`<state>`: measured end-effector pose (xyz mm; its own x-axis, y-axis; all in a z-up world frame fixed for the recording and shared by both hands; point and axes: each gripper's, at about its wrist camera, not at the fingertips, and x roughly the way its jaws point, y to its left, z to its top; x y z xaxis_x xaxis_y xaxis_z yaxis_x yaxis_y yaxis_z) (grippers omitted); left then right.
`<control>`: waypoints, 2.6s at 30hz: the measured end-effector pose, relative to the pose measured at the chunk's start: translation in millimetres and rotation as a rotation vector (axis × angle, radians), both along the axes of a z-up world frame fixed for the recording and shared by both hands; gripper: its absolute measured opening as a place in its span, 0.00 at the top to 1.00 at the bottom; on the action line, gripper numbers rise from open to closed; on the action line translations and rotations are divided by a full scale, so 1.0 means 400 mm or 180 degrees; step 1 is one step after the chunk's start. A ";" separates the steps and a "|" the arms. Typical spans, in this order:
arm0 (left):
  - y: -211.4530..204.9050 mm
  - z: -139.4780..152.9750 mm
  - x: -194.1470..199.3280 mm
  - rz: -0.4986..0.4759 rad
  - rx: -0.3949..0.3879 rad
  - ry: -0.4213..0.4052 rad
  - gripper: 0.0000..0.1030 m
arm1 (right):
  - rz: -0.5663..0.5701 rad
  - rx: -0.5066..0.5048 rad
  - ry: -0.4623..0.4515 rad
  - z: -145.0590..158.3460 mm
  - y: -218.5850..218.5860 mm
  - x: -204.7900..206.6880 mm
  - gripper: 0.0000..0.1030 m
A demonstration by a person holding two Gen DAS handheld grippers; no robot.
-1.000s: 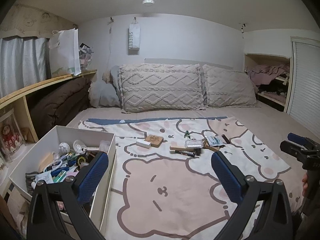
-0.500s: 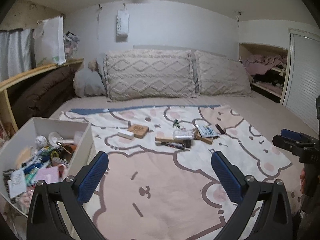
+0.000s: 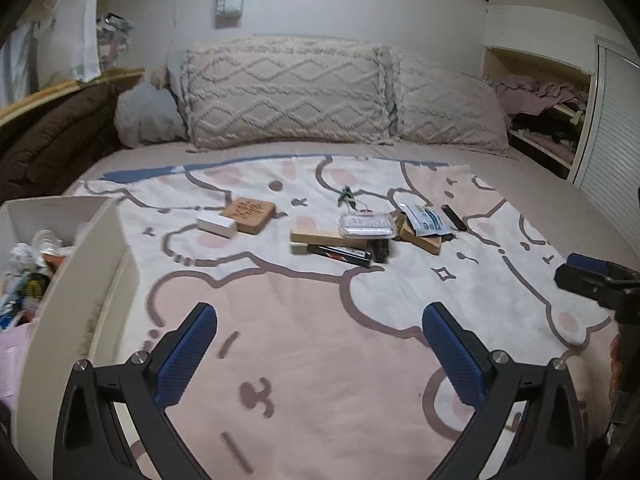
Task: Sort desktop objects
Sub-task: 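Move both tools away from the box toward the items on the bed, then close the left tool on the black-and-white lighter while the right tool closes on the black lighter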
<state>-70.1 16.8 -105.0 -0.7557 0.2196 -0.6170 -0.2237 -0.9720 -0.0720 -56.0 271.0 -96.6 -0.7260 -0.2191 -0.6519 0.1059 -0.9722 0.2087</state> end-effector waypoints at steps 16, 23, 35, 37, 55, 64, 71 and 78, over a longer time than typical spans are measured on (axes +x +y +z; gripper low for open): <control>0.075 -0.099 -0.165 -0.0330 -0.0178 -0.0297 0.01 | 0.0178 0.0424 -0.0565 -0.117 -0.029 -0.236 0.00; 0.113 -0.130 -0.200 -0.0633 -0.0484 -0.0100 0.01 | 0.0185 0.0354 -0.0754 -0.186 -0.023 -0.312 0.00; 0.116 -0.204 -0.317 -0.0606 -0.0587 -0.0296 0.01 | -0.0245 0.0519 -0.0611 -0.233 0.045 -0.418 0.00; 0.115 -0.215 -0.334 -0.0610 -0.0551 -0.0360 0.01 | -0.0292 0.0516 -0.0619 -0.235 0.067 -0.422 0.00; 0.139 -0.244 -0.407 -0.0680 -0.0480 -0.0526 0.01 | -0.0728 0.0494 -0.0409 -0.254 0.178 -0.471 0.33; 0.146 -0.239 -0.403 -0.0773 -0.0475 -0.0454 0.21 | -0.0564 0.0816 -0.0289 -0.260 0.123 -0.479 0.72; 0.118 -0.233 -0.407 -0.0714 -0.0279 -0.0443 0.43 | -0.0550 0.0552 -0.0173 -0.248 0.147 -0.457 0.80; 0.153 -0.233 -0.382 -0.0827 -0.0425 -0.0417 0.11 | -0.0456 0.0347 -0.0156 -0.244 0.143 -0.438 0.80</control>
<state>-223.0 78.2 -198.2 -0.5971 0.3054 -0.7417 -0.4630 -0.8863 0.0078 -231.2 328.4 -194.2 -0.7114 -0.0419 -0.7016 -0.0430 -0.9938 0.1030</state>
